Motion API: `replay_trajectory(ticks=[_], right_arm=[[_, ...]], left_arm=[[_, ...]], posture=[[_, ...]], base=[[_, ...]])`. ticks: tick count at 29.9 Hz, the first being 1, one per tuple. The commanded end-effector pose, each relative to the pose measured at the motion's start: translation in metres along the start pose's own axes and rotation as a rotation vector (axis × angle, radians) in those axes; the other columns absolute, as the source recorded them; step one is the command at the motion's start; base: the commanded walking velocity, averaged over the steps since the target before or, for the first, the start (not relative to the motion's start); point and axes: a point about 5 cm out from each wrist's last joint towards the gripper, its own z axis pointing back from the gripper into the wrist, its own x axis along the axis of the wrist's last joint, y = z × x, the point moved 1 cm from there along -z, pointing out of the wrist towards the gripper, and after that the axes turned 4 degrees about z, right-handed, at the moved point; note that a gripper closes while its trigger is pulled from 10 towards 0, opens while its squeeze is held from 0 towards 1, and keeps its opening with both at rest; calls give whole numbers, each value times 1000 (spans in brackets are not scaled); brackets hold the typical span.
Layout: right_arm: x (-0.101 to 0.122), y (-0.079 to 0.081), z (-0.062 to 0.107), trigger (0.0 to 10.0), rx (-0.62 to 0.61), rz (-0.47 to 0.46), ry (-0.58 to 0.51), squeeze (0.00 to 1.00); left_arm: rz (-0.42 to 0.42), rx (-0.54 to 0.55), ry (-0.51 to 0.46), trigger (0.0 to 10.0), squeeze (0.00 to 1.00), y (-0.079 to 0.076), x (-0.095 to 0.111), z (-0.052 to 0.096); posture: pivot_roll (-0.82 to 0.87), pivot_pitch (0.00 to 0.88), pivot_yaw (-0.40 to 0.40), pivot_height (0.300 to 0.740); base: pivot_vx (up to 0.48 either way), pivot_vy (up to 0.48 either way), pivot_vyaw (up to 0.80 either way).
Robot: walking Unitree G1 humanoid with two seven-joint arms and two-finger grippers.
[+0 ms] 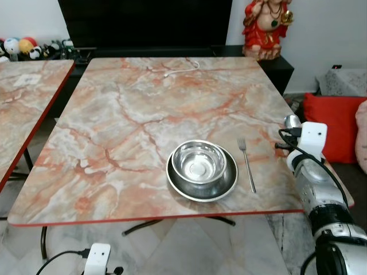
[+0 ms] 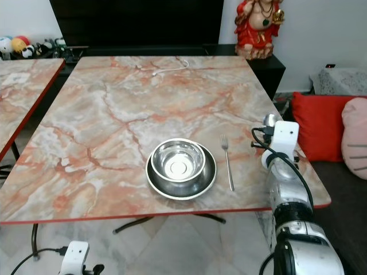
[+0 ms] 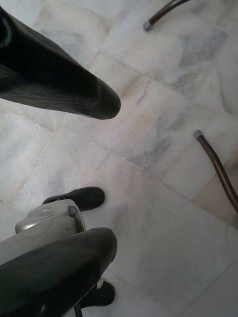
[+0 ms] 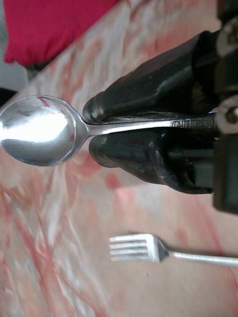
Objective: Setting the table
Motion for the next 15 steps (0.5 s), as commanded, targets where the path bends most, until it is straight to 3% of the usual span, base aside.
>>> replay_trajectory(ticks=[1, 15], right_arm=[[2, 2, -2, 10000, 20, -26, 5, 0], [-13, 23, -4, 10000, 103, 69, 57, 0]], left_arm=[[3, 7, 24, 10000, 0, 3, -5, 1], [2, 17, 28, 10000, 0, 7, -8, 3]], posture=[[68, 38, -20, 740], [93, 35, -26, 740]], base=[[0, 0, 0], [0, 0, 0]])
